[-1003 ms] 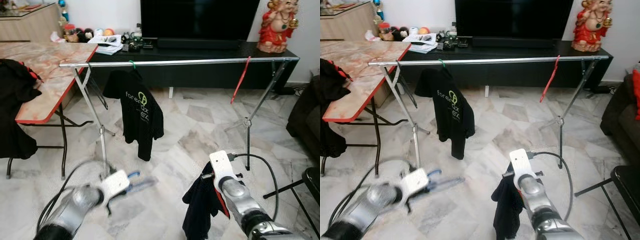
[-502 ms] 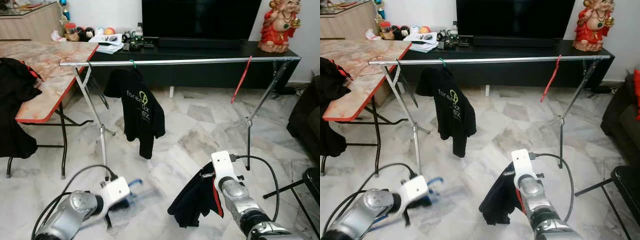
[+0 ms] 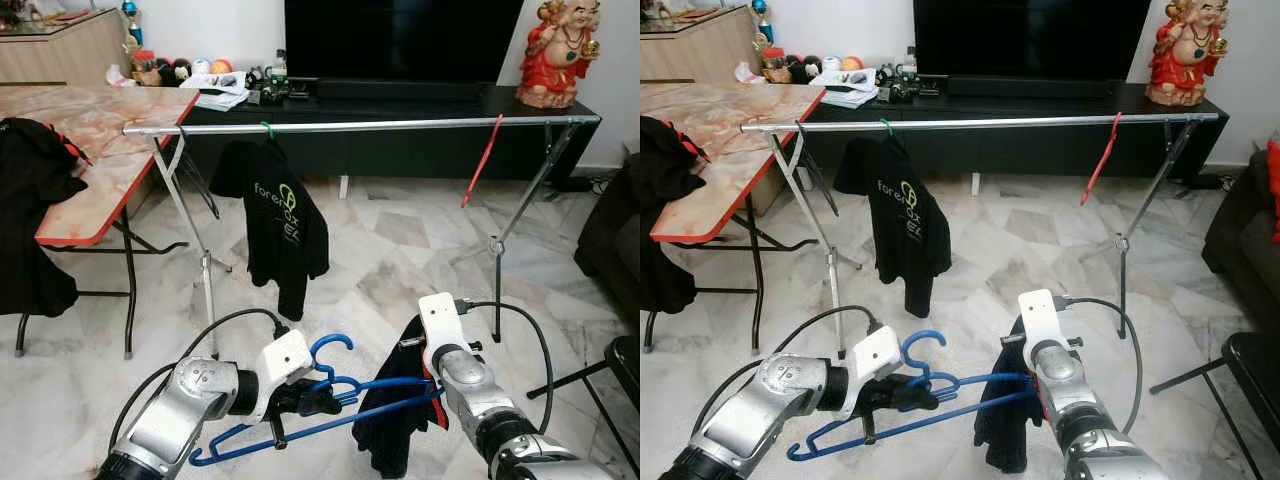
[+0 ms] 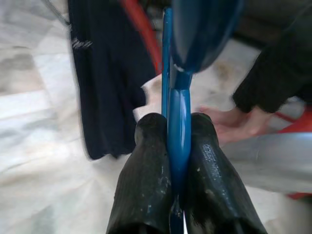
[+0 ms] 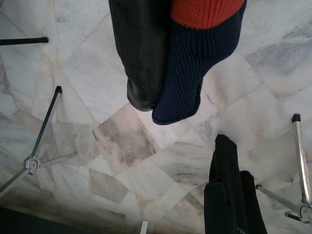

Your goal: Hang hanger

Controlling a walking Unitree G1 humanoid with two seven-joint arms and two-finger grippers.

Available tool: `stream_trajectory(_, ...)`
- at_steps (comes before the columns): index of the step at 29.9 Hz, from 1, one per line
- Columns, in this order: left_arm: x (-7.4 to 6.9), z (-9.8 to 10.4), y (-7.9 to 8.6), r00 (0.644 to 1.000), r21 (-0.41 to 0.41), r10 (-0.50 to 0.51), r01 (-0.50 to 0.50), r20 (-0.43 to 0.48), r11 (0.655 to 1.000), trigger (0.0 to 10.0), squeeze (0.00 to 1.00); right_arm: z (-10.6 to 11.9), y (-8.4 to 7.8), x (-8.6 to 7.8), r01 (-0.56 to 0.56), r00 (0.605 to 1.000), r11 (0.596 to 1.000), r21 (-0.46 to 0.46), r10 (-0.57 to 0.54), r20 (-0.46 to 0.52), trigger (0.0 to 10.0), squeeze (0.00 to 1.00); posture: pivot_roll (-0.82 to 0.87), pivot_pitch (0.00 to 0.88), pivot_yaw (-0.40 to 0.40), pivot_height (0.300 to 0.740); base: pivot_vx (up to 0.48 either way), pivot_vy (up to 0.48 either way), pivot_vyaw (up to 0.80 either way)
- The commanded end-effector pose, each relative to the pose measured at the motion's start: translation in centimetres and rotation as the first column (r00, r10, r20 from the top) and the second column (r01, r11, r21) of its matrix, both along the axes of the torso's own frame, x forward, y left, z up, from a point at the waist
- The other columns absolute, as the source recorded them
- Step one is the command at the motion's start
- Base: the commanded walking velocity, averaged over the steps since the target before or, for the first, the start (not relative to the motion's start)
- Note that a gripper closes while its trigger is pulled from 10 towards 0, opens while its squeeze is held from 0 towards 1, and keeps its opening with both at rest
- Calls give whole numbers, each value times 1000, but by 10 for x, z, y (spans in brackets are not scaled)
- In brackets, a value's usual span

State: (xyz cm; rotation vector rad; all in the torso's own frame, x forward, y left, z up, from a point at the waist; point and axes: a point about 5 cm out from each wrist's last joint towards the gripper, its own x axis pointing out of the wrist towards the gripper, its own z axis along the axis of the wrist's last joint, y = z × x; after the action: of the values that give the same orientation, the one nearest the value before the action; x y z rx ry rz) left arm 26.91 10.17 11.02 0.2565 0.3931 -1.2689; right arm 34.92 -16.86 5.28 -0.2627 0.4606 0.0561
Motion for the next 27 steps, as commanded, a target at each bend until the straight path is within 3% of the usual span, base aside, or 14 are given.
stream_trajectory(1, -1, 11, -2, 1000, -18, -20, 20, 17, 1000, 10000, 0, 7, 4, 5, -7, 1000, 1000, 9, 7, 18, 10000, 0, 84, 0, -18, 740, 0, 0, 0)
stream_trajectory(6, 2, 12, -3, 999, -20, 19, -19, 35, 1000, 10000, 0, 7, 5, 6, -3, 1000, 1000, 14, 2, 18, 10000, 0, 86, 0, -16, 740, 0, 0, 0)
stream_trajectory(15, 16, -3, 21, 975, 122, 208, -216, 77, 969, 10000, 0, 7, 4, 6, 3, 1000, 1000, 18, -3, 19, 10000, 0, 90, 0, -18, 740, 0, 0, 0)
stream_trajectory(27, 16, -9, 22, 965, 133, 250, -259, 83, 957, 10000, 0, 6, -2, 4, 1, 1000, 1000, 14, -1, 8, 10000, 0, 87, 0, -22, 740, 0, 0, 0)
